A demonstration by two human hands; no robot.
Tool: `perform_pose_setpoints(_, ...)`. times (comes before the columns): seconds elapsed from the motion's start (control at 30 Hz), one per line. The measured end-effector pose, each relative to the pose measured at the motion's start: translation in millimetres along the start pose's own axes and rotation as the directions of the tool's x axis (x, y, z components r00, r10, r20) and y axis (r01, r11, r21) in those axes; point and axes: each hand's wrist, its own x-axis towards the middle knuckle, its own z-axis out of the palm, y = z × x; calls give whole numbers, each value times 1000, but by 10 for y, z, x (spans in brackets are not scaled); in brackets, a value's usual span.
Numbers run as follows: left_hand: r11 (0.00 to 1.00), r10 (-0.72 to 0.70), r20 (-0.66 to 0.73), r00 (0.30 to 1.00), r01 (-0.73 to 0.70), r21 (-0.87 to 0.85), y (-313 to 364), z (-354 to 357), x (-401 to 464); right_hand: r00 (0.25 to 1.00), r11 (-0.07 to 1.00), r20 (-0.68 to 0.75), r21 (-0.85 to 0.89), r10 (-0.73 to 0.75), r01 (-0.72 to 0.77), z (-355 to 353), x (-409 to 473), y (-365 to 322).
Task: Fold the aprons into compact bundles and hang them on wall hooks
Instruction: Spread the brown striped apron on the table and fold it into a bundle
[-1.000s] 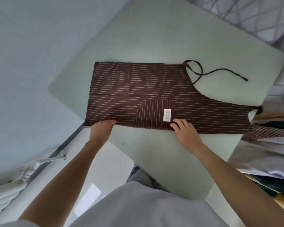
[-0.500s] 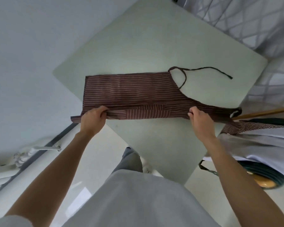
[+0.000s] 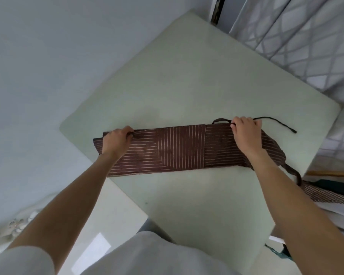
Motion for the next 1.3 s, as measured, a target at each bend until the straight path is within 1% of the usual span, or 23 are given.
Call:
perform_pose_setpoints(0.03, 1000, 1, 27, 1000, -2, 9, -14, 45, 83, 999, 999, 47, -47, -16, 18, 65, 90, -10)
perform_pose_setpoints(0.1, 1000, 13, 72, 997, -13, 0, -5, 108, 217, 991, 996, 131, -85, -17, 28, 168, 242, 3)
perform_pose_setpoints(0.17, 999, 28, 94, 995, -30, 16, -22, 150, 360, 976, 997, 215, -77, 38, -22, 282, 349, 7)
perform_pose_setpoints(0.27, 999, 22, 82, 996, -25, 37, -49, 190, 430, 958, 996, 273, -28, 87, -82, 401, 383, -3)
perform_pose_setpoints(0.33, 1000, 1, 86, 996, -3, 17, -75, 226, 434, 957, 992, 262, -7, 122, -124, 452, 394, -13)
perform_pose_setpoints(0.47, 999, -43, 102, 994, 46, -21, -119, 259, 449, 962, 987, 225, -19, 157, -157, 507, 433, -57)
perform_pose_setpoints(0.6, 998, -55, 136, 989, 55, 4, -132, 259, 471, 951, 981, 240, -25, 192, -192, 543, 476, -125)
perform_pose_setpoints(0.67, 1000, -10, 98, 995, 10, 4, -59, 267, 473, 957, 980, 219, 12, 191, -198, 542, 445, -115)
perform_pose_setpoints(0.7, 999, 44, 67, 997, -44, -9, 29, 272, 471, 963, 978, 191, 47, 188, -201, 534, 398, -98)
perform_pose_setpoints(0.73, 992, 121, 37, 992, -120, -30, 153, 279, 470, 970, 974, 149, 92, 193, -208, 524, 336, -86)
perform_pose_setpoints(0.8, 951, 300, 19, 954, -297, -81, 530, 317, 471, 965, 948, 41, 181, 259, -262, 491, 142, -41)
perform_pose_setpoints(0.83, 923, 378, 47, 925, -371, -105, 759, 353, 465, 948, 926, -5, 214, 319, -311, 471, 17, -3)
perform_pose_setpoints(0.9, 882, 468, 153, 870, -451, -133, 1202, 460, 422, 890, 871, -50, 237, 453, -430, 466, -231, 96)
perform_pose_setpoints(0.97, 875, 483, 262, 836, -470, -114, 1542, 593, 375, 822, 806, -42, 233, 567, -544, 487, -447, 233)
perform_pose_setpoints(1.03, 881, 460, 351, 815, -470, -63, 1814, 742, 323, 752, 731, 9, 230, 659, -642, 502, -647, 449)
perform_pose_setpoints(1.13, 892, 401, 425, 811, -452, 21, 1939, 927, 249, 690, 663, 98, 208, 717, -719, 513, -799, 714)
perform_pose_setpoints(1.2, 888, 393, 442, 806, -458, 45, 1883, 977, 206, 677, 655, 173, 170, 716, -736, 514, -817, 829)
perform_pose_setpoints(1.23, 886, 394, 451, 801, -462, 46, 1844, 991, 178, 685, 660, 207, 185, 699, -729, 502, -823, 877)
perform_pose_setpoints(1.27, 882, 401, 461, 792, -470, 40, 1784, 987, 162, 710, 669, 223, 238, 668, -704, 481, -813, 914)
perform_pose_setpoints(1.3, 875, 412, 470, 781, -482, 34, 1723, 981, 149, 747, 671, 217, 335, 628, -662, 446, -806, 951)
